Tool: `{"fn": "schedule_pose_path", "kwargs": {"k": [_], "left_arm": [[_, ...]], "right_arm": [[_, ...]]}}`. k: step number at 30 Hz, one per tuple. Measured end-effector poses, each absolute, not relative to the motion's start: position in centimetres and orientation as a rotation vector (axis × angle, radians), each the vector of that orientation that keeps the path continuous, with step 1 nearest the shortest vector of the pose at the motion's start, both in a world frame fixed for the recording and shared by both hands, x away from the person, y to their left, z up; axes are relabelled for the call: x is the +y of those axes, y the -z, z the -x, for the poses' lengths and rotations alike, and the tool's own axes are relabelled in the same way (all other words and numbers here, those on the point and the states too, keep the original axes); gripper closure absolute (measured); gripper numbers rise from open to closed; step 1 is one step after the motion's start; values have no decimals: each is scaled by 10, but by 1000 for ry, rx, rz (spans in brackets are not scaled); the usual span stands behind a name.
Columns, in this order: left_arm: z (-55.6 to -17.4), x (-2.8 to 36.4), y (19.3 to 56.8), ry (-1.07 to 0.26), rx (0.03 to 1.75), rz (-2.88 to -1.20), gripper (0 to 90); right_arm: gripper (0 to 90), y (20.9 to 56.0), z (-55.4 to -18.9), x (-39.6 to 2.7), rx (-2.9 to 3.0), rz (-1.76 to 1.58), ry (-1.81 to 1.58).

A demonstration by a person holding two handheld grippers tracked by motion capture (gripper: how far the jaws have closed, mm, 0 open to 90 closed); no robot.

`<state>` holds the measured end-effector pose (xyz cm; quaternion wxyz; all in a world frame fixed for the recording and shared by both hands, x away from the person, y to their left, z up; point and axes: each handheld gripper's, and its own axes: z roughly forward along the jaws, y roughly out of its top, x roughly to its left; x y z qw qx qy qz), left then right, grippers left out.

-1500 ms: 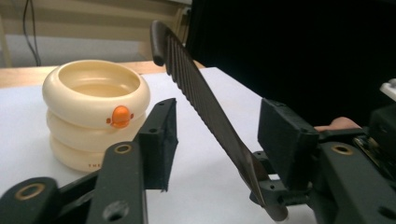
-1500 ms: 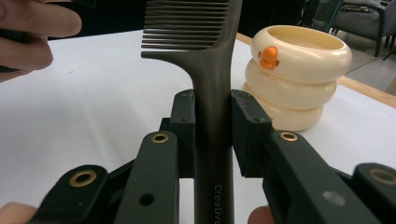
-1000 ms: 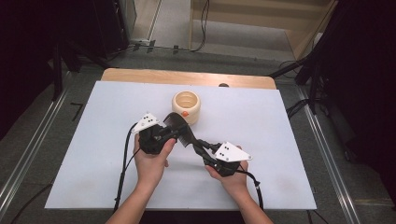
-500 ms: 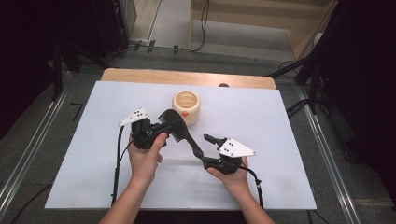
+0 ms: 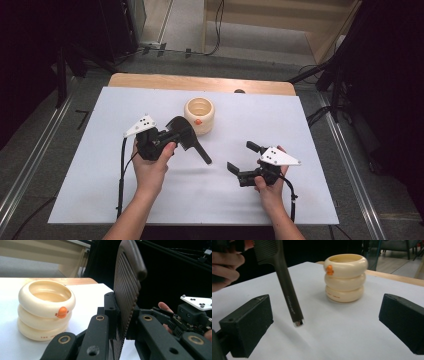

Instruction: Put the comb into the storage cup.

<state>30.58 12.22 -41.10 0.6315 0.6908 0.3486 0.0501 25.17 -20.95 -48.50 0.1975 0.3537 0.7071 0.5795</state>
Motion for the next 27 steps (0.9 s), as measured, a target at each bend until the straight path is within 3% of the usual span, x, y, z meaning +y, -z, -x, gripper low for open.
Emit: {"fn": "schedule_pose_path", "kwargs": {"k": [27], "left_arm": [[-312,136,397,-169,778,-1578,848]], "right_arm": [[0,507,-222,-289,1956,-1054,-1462]]}}
